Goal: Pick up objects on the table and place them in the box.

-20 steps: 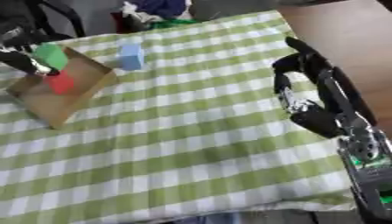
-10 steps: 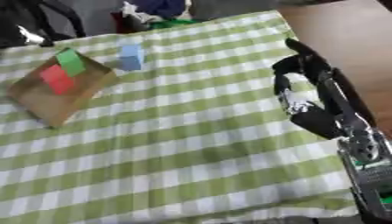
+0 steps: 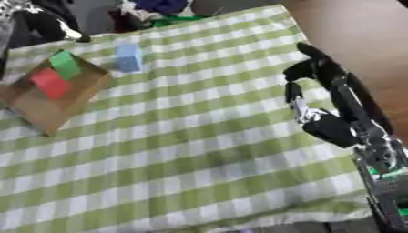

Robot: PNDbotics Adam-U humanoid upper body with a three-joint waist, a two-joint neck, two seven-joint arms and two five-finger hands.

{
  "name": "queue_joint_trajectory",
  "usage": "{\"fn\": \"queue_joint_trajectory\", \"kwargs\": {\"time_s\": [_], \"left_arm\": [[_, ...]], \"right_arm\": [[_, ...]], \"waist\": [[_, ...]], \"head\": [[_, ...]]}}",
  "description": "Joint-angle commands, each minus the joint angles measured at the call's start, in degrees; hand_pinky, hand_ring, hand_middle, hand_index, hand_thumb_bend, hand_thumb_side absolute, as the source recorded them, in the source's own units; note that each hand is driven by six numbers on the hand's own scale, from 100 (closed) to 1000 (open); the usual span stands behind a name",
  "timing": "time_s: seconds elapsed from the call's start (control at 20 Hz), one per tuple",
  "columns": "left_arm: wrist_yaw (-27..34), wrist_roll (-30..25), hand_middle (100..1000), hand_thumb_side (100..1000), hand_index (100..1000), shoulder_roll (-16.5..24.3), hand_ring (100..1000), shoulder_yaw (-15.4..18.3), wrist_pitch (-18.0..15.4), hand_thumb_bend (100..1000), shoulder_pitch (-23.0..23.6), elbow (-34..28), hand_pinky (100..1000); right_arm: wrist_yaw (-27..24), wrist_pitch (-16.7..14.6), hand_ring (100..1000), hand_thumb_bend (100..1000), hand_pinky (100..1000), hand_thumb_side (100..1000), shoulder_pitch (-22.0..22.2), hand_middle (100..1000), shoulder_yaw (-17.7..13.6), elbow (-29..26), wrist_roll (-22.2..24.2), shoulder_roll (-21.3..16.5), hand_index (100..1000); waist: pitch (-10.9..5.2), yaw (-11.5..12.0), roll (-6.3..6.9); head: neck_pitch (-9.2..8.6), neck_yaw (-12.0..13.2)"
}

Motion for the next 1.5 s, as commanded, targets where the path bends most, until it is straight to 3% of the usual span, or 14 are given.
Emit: {"fn": "queue_joint_trajectory", "kwargs": {"time_s": [0.05,0.65,0.95,1.5], "left_arm": [[-0.79,0.19,679,236,804,0.65,694,0.3,-1.03,707,-2.14,1.66,779],[-0.87,3.07,685,192,810,-0.44,706,1.1,-1.37,675,-3.12,6.54,777],[-1.54,5.47,736,196,826,-1.01,742,1.08,-0.63,661,-2.94,7.25,786],[-1.62,7.83,725,160,821,-1.33,740,1.67,0.42,576,-2.4,8.83,782]], "right_arm": [[0.03,-0.14,718,100,851,613,-0.85,682,0.12,-0.55,0.38,-0.35,1000],[0.78,-0.4,718,100,852,626,-1.52,679,0.51,-0.16,0.72,-0.31,1000],[0.92,-0.49,718,100,852,629,-1.74,679,0.54,-0.12,0.75,-0.27,1000],[1.05,-0.66,718,100,852,629,-2.41,679,0.71,-0.17,0.99,-0.12,1000]], "waist": [[-0.41,-0.4,0.05],[2.02,-2.66,1.87],[2.62,-3.31,2.19],[3.74,-5.09,2.5]], "head": [[-0.82,0.49],[-2.1,0.57],[-2.57,0.7],[-3.82,1.5]]}}
